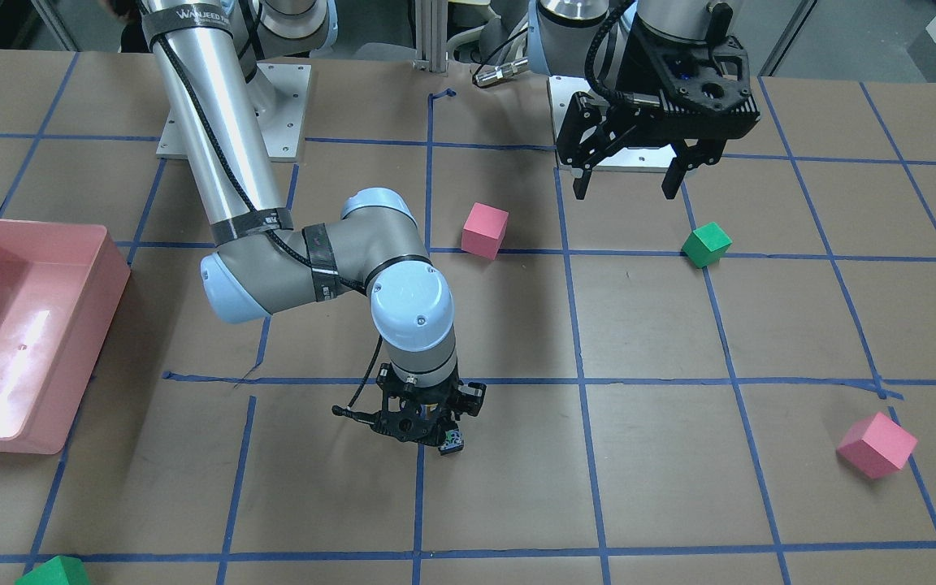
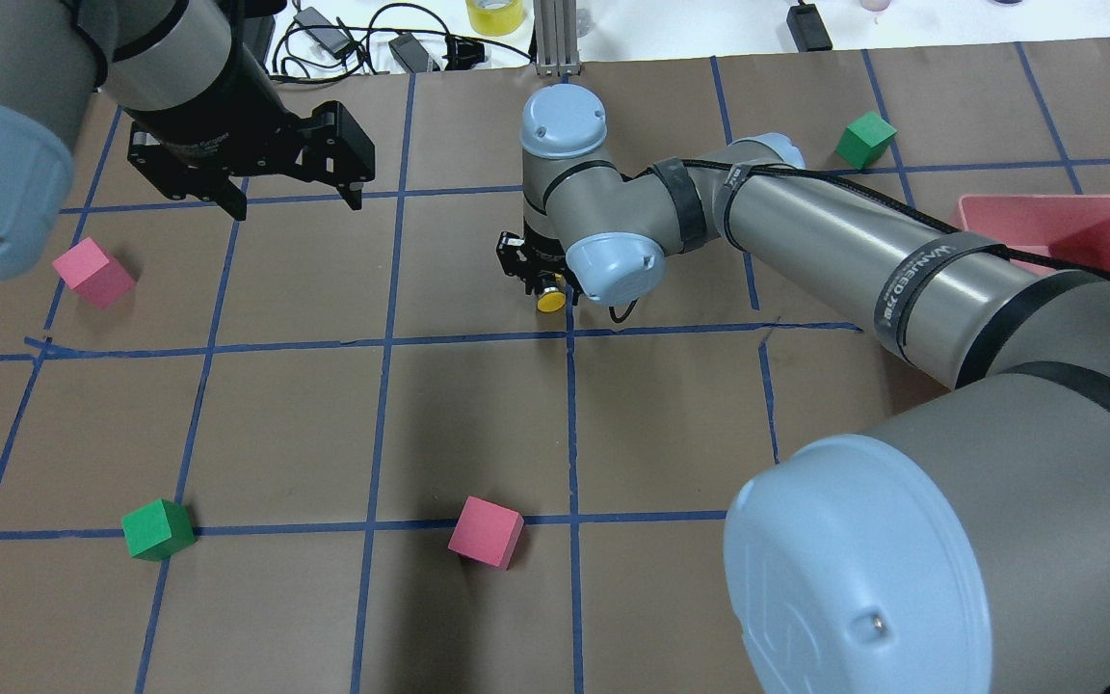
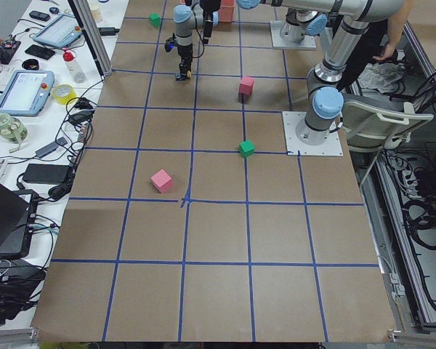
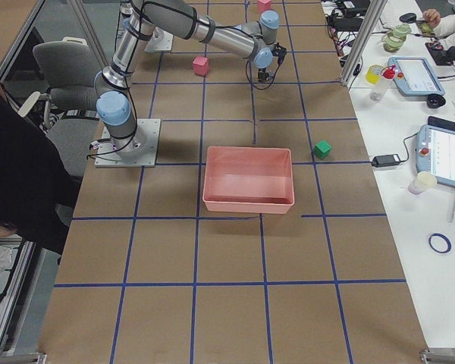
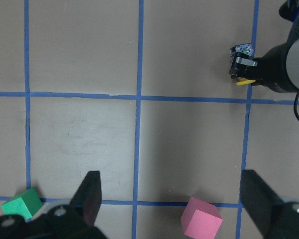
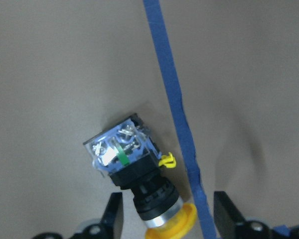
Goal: Align button upright
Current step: 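Release the button on the table and raise the right gripper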
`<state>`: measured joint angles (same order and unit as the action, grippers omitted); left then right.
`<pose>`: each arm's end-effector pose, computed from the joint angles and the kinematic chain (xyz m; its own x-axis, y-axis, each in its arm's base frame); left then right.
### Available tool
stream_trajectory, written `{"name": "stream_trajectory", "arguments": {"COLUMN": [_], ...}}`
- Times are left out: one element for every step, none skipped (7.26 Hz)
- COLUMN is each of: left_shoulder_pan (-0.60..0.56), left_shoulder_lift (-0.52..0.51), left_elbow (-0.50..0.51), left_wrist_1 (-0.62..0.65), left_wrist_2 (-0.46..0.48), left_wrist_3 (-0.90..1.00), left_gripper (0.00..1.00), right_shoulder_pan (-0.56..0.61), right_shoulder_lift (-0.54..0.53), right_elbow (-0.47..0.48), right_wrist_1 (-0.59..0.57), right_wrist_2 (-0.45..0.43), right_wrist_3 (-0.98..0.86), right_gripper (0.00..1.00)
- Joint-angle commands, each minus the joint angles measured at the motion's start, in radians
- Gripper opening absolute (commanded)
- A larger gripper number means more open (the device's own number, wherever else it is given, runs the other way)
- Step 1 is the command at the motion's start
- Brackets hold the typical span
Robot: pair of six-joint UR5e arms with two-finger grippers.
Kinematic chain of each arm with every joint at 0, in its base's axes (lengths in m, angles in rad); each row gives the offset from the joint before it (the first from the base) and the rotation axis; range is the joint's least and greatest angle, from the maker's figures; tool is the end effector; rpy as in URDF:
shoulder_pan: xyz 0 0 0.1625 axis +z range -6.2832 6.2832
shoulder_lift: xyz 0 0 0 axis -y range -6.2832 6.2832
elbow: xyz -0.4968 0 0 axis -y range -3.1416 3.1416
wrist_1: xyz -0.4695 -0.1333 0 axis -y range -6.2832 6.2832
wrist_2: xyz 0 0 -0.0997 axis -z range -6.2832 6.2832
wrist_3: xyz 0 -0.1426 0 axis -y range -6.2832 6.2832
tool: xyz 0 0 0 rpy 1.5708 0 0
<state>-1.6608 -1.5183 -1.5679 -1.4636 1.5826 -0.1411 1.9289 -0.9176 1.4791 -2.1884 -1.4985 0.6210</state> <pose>-0.1818 -0.5501 0.5600 -0.9986 -0.0511 0.0112 -0.0523 0.9854 -0.1619 0.4173 -0.7053 0.1706 -0.9622 0.2567 -0.0913 0.2581 0.9661 -0.0036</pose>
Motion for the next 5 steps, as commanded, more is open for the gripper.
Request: {"name": "stream_trajectory", "arguments": {"left_shoulder_pan": [0.001,0.001,-0.001,-0.008,-0.013], "left_shoulder_lift": [-0.002,-0.005,-0.007,-0.016,-0.028], "left_elbow": [0.003,0.002,-0.007,-0.014,-0.018], "left_wrist_1": [0.0,0.0,0.0,0.0,0.031], "left_wrist_2": [-0.003,-0.001,0.0,-0.001,0.0], "left_wrist_3": [0.0,-0.003,-0.006,-0.021,-0.023], "left_gripper": [1.0,1.0,1.0,1.0,1.0], "right_shoulder_pan": [-0.02,-0.057,-0.117,-0.175,-0.223], "right_shoulder_lift": [-0.068,-0.12,-0.174,-0.232,-0.292], "right_elbow": [-0.014,-0.002,0.0,0.0,0.0], "right_wrist_1": [0.013,0.072,0.144,0.185,0.225], "right_wrist_2": [-0.011,-0.012,-0.014,-0.038,-0.063], "right_wrist_3": [-0.062,-0.126,-0.2,-0.318,-0.396], "right_gripper": [1.0,1.0,1.0,1.0,1.0]}}
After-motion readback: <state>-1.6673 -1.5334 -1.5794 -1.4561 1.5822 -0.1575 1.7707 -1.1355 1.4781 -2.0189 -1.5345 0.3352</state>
